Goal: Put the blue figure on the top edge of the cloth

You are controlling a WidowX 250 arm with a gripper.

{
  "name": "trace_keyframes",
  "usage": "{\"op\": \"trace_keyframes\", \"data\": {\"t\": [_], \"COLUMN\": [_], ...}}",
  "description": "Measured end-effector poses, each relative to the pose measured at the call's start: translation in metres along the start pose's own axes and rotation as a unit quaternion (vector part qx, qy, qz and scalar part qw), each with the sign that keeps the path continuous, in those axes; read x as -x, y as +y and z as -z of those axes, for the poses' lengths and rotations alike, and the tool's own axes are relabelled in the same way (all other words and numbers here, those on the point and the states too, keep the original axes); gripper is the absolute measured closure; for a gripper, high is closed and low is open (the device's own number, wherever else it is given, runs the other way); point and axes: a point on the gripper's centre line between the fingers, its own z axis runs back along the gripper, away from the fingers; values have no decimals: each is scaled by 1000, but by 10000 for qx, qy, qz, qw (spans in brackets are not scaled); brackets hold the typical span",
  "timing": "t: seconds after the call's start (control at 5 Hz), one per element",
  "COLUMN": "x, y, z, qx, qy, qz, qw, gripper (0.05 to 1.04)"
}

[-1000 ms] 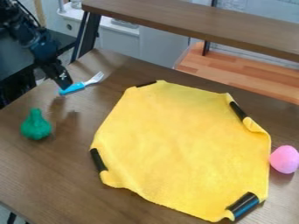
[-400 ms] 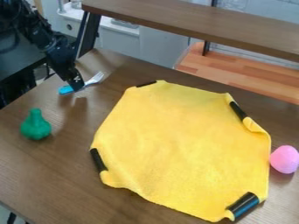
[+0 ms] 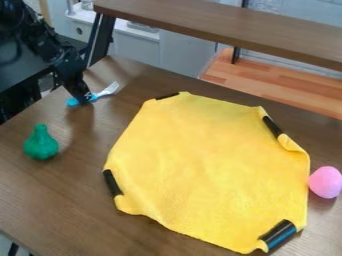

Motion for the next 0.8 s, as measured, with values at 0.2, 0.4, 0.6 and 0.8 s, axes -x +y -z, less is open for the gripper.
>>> {"op": "trace_keyframes", "data": {"t": [0.2, 0.4, 0.6, 0.8], "x": [5, 6, -1, -26], "y": [-2, -5, -16, -32], "z": [0, -1, -13, -38], "qx": [-90, -146, 109, 396], "qy": [10, 6, -167, -446], "qz": [-13, -30, -95, -20], "qw": [10000, 9999, 9998, 9982], "gripper": [857, 857, 857, 857]}}
